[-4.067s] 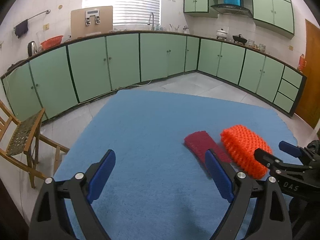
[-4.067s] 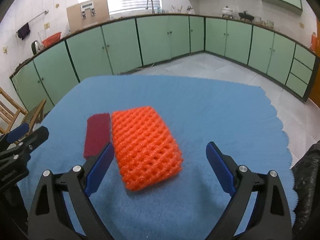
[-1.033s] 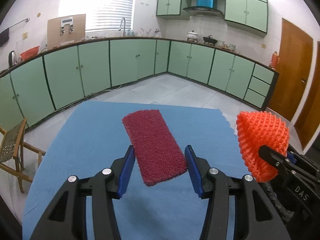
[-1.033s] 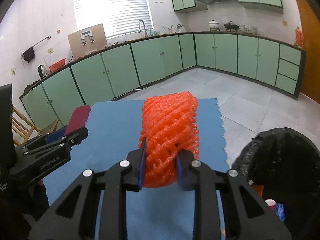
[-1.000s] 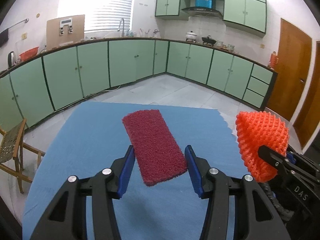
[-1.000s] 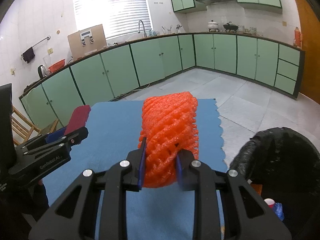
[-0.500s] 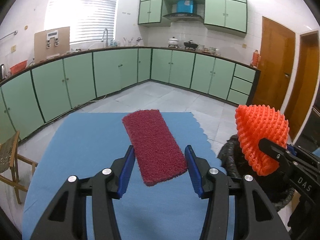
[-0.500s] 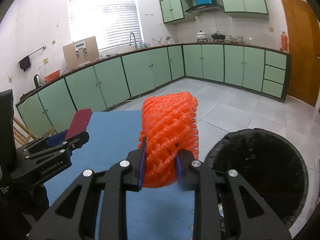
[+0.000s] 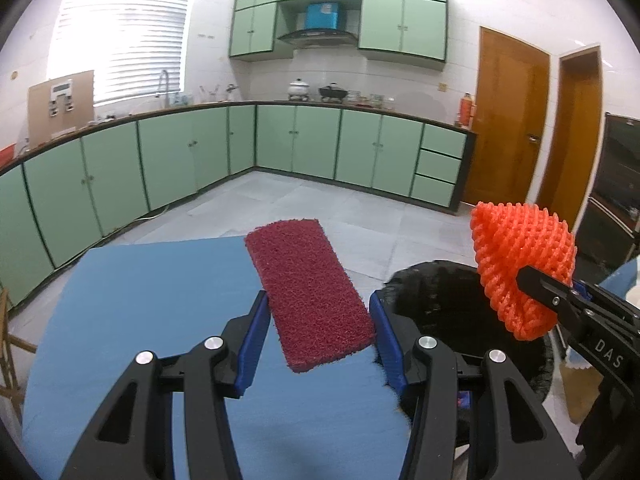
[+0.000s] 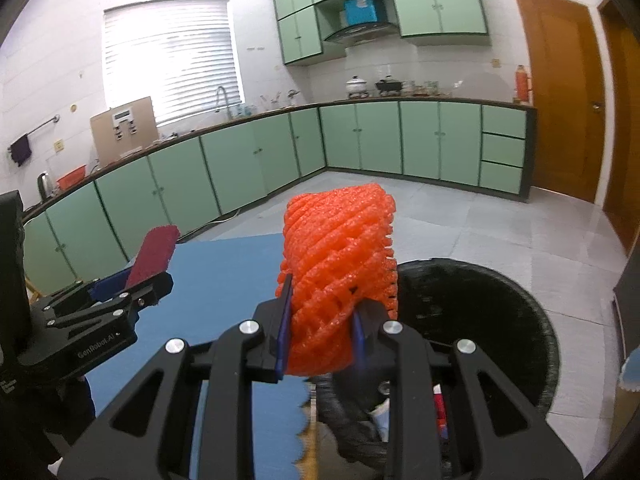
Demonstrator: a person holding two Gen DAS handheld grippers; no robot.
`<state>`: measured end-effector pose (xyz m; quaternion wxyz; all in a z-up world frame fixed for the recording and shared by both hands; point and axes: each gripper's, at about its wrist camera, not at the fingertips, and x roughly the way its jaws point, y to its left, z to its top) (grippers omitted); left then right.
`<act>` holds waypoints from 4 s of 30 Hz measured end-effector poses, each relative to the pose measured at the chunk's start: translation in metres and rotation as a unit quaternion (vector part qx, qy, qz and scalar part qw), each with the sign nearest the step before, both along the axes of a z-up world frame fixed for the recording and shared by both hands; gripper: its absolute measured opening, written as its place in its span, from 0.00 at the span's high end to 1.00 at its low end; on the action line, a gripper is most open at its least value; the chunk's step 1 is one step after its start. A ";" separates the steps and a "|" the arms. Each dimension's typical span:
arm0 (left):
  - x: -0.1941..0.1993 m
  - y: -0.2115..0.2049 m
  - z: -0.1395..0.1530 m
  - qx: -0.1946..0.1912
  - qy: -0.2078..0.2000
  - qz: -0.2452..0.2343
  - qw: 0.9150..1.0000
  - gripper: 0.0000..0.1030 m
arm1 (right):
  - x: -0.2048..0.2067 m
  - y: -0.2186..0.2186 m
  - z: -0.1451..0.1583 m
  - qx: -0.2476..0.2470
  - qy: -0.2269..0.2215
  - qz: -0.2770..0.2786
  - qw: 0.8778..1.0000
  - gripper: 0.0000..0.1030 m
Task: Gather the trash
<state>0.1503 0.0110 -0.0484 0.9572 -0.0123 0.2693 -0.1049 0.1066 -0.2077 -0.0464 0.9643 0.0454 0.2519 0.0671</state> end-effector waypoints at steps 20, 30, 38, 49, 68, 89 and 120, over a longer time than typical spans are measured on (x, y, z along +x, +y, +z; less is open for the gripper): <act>0.035 -0.133 -0.038 0.012 0.015 -0.123 0.992 0.51 | 0.009 -0.112 -0.048 0.001 0.032 -0.094 0.995 0.77; 0.067 -0.182 -0.070 0.019 0.047 -0.158 0.986 0.51 | 0.032 -0.145 -0.092 0.007 0.072 -0.120 0.990 0.77; 0.083 -0.201 -0.089 0.028 0.070 -0.170 0.983 0.49 | 0.045 -0.154 -0.113 0.010 0.093 -0.132 0.987 0.64; 0.086 -0.188 -0.074 0.017 0.067 -0.164 0.984 0.22 | 0.039 -0.146 -0.109 -0.007 0.090 -0.165 0.982 0.16; 0.025 -0.091 0.009 -0.007 0.020 -0.097 0.995 0.07 | -0.011 -0.090 -0.024 0.014 0.050 -0.118 0.992 0.05; -0.069 -0.023 0.048 0.020 0.005 -0.043 0.999 0.07 | -0.070 -0.015 0.037 -0.004 0.053 -0.064 0.997 0.05; -0.099 -0.003 0.060 0.010 -0.006 -0.022 1.000 0.07 | -0.086 0.012 0.052 -0.018 0.035 -0.032 0.999 0.05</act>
